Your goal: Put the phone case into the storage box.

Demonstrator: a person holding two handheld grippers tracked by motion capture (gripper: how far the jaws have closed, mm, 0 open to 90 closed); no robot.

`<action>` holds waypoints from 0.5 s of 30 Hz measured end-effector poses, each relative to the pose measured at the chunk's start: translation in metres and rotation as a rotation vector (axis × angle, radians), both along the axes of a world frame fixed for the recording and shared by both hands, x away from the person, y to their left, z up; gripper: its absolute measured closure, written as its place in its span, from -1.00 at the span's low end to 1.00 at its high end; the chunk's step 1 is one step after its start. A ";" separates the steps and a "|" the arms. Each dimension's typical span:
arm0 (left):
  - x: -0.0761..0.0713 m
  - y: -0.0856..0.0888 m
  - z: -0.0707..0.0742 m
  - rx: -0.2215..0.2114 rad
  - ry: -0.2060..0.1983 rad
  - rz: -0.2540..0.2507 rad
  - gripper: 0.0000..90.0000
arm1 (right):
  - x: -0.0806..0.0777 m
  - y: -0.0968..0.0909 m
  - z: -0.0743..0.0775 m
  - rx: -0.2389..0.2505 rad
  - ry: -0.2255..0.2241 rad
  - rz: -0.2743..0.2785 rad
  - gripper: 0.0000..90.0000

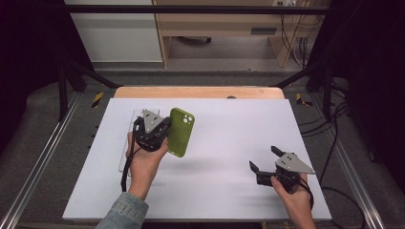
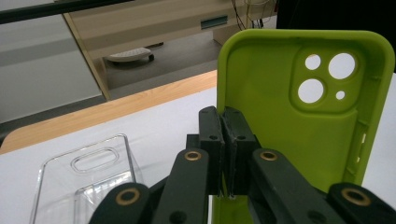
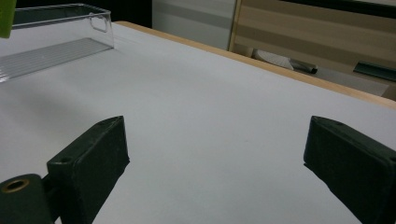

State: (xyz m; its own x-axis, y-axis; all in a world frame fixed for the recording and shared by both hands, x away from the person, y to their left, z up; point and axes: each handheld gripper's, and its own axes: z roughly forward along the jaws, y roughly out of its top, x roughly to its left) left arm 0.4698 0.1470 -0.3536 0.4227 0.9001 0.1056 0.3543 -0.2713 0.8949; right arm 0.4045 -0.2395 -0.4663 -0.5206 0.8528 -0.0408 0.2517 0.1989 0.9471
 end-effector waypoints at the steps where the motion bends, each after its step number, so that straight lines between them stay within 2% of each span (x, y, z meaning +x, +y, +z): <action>1: 0.001 0.001 0.001 0.001 -0.003 0.003 0.94 | 0.000 -0.001 -0.001 0.001 -0.004 0.005 -0.85; 7: 0.006 0.010 0.003 0.009 -0.005 0.025 0.93 | -0.004 -0.004 -0.005 0.008 -0.034 0.019 -0.86; 15: 0.015 0.025 0.010 0.008 -0.018 0.063 0.94 | -0.007 -0.003 -0.007 0.007 -0.039 0.025 -0.87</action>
